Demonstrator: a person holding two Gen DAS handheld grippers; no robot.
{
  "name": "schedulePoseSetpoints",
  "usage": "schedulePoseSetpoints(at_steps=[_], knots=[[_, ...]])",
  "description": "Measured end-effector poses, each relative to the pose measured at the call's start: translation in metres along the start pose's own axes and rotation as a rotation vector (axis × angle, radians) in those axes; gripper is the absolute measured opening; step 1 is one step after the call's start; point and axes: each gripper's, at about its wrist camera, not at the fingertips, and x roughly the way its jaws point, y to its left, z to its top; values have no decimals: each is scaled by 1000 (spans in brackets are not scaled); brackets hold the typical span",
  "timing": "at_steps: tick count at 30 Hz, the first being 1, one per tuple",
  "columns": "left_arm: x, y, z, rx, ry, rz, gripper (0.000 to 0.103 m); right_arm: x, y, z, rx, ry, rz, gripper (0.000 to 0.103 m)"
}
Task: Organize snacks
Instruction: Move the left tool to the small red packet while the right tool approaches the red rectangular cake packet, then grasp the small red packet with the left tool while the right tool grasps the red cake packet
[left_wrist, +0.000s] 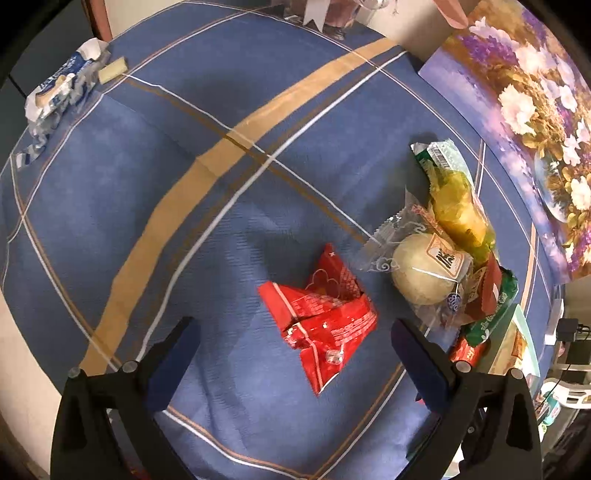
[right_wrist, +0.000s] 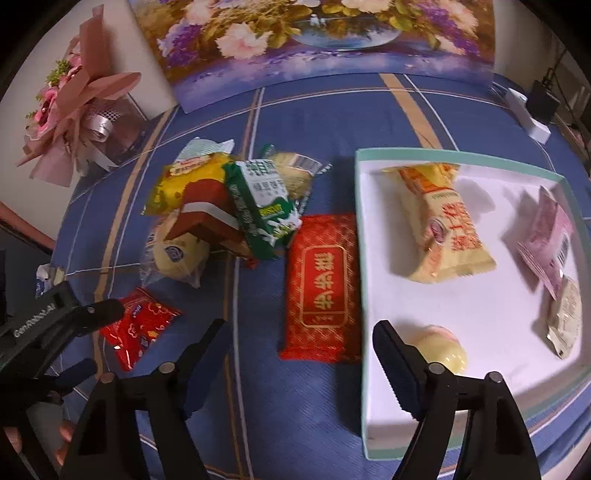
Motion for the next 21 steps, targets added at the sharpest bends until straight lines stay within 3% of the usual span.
schedulePoseSetpoints(at_steps=[7, 21], knots=[[6, -16, 0, 28, -1, -12, 103, 9, 5, 9, -16, -2, 40, 64], [23, -35, 2, 52, 0, 12, 102, 26, -6, 18, 2, 17, 15, 60]])
